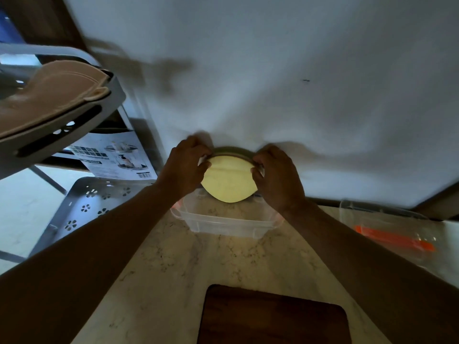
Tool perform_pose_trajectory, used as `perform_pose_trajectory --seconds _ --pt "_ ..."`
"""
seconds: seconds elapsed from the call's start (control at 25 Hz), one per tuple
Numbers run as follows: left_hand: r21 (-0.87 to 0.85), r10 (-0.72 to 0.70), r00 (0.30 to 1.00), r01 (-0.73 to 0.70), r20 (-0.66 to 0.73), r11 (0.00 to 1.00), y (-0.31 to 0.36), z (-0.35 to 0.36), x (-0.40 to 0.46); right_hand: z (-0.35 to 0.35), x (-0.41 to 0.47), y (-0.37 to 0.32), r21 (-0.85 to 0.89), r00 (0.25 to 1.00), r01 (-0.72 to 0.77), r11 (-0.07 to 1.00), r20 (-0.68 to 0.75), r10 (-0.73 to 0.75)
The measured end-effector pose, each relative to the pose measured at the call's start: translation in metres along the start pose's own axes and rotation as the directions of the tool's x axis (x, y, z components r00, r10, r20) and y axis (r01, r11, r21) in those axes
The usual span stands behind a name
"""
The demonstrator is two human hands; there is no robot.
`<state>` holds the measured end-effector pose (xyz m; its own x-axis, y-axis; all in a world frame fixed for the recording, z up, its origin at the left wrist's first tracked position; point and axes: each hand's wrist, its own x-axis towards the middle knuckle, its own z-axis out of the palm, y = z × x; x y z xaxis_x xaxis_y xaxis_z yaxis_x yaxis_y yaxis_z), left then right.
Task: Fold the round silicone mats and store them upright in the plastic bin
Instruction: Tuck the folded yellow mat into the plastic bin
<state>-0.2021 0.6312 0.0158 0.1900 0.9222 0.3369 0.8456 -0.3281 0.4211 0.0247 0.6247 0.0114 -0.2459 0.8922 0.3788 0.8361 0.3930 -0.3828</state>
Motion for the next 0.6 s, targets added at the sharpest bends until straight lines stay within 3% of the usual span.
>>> perform_pose_trajectory --seconds 0.4,0.6 --pt "0.057 -0.014 1.000 0.014 -0.012 0.998 0.009 -0.013 -0.010 -0.014 -0.010 -0.010 0.055 0.998 -0.067 0.996 0.006 0.067" --pt "0.061 -0.094 0.994 0.091 0.054 0.994 0.034 -0.045 -0.035 -0.047 -0.036 -0.029 0.048 0.990 -0.013 0.999 0.139 0.006"
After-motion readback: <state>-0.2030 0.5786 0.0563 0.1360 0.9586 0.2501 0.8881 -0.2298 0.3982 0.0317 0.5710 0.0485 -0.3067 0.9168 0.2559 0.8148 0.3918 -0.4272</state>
